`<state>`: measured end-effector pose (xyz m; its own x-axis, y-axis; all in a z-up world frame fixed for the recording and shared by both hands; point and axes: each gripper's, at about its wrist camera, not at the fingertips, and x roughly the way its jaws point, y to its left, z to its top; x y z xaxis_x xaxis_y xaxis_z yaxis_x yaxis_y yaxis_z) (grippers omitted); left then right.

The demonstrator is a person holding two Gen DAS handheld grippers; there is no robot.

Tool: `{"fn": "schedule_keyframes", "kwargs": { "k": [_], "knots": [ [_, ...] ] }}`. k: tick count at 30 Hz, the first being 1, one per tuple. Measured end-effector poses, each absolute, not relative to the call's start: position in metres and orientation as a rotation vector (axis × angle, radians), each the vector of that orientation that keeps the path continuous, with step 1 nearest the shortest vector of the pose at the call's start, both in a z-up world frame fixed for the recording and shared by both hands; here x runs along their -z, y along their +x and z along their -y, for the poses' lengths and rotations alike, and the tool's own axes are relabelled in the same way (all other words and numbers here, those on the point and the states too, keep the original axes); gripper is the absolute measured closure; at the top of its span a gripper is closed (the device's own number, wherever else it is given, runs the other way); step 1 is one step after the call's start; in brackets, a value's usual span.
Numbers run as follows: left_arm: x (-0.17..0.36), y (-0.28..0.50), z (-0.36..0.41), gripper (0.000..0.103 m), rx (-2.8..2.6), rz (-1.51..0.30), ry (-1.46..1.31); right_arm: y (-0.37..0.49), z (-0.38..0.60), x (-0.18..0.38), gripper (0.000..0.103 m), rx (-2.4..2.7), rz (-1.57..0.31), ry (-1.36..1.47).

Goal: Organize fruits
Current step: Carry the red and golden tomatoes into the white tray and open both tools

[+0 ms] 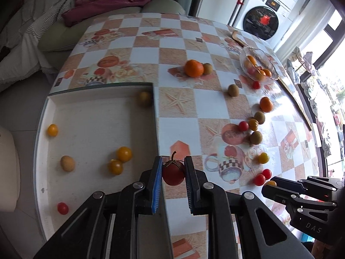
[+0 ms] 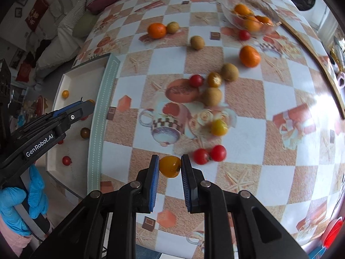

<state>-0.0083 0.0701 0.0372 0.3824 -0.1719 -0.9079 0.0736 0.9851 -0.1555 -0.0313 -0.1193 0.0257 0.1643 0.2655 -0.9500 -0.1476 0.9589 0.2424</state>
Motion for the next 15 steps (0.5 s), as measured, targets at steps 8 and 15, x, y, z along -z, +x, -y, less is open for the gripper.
{"fn": "schedule_keyframes", "kwargs": {
  "k": [8,15],
  "knots": [
    [-0.037,-0.011,-0.106,0.082,0.091,-1.159,-0.14,-0.015,0.082,-0.034,0.081,-0.361,-1.352,0.049],
    [-0.038,-0.009,-0.137,0.082,0.025,-1.138,-0.164,0.003,0.049,-0.041,0.081,-0.419,-1.327,0.003]
  ]
}}
